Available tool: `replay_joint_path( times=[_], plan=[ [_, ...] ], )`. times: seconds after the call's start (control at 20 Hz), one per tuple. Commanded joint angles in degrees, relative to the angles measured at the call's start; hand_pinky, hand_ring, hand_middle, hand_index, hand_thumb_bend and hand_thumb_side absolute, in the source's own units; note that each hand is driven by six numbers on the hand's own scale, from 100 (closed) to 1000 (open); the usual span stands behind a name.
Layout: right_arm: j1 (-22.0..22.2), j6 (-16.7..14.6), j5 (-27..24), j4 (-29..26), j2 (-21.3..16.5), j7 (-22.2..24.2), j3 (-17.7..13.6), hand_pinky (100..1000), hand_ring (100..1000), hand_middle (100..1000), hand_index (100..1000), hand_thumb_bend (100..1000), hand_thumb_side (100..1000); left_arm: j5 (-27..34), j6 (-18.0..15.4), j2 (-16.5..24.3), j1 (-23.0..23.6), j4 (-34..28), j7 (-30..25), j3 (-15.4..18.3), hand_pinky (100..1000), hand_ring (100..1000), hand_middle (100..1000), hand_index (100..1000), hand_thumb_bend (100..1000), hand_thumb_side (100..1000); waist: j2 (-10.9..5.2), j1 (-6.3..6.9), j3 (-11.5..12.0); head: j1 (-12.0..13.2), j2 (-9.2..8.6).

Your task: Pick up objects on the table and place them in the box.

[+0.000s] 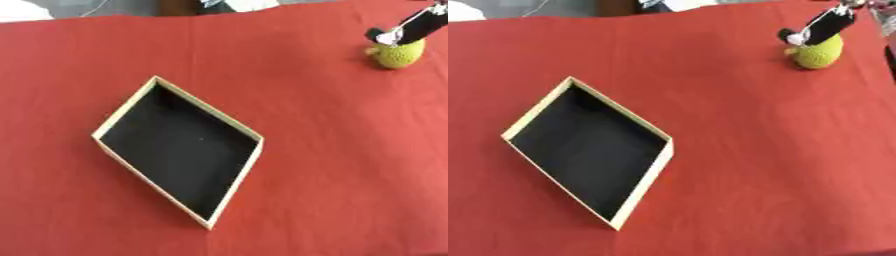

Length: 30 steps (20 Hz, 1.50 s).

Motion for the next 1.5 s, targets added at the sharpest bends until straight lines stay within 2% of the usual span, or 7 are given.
replay_joint_path(
  times=[0.05, 0.3, 0.55, 1.0, 1.5],
  plan=[
    [-0.39, 0.32, 0.49, -1.47, -2.83, 2.90, -1.14, 1000, 1000, 983, 960, 321, 100, -0.12, -0.70, 2.42, -0.37, -0.16, 0.49, 0.59, 606, 643, 662, 729, 157, 691, -1.46, -0.11, -0.02, 0.35, -0.65],
    [0.69, 1.05, -0.89, -1.74, -3.53, 4.55, -1.57, 1000, 1000, 994, 966, 346, 100, -0.24, -0.48, 2.29, -0.19, 0.01, 0.35, 0.64, 605, 641, 659, 727, 156, 691, -1.51, -0.30, -0.18, 0.77, -0.49],
    [2.88, 1.69, -2.09, -1.55, -5.87, 4.43, -1.42, 1000, 1000, 1000, 1000, 408, 100, -1.05, -0.65, 2.52, 0.13, -0.25, 0.49, 0.76, 605, 640, 658, 727, 155, 690, -1.70, -0.72, -0.61, 1.38, -0.06],
    [3.94, 3.91, -1.93, 2.20, -7.04, 4.97, -1.90, 1000, 1000, 989, 1000, 454, 100, -1.94, -0.38, 2.45, 0.39, -0.30, 1.19, 0.71, 604, 640, 657, 727, 154, 690, -1.81, -0.75, -0.79, 1.34, -0.04],
    [1.71, 5.15, 2.63, 9.90, -5.37, -0.37, -0.93, 1000, 961, 926, 1000, 482, 100, -2.18, -0.07, 2.07, 0.13, 0.12, 1.07, 0.65, 603, 640, 657, 726, 153, 690, -1.68, -0.63, -0.61, 1.19, -0.08]
  ],
)
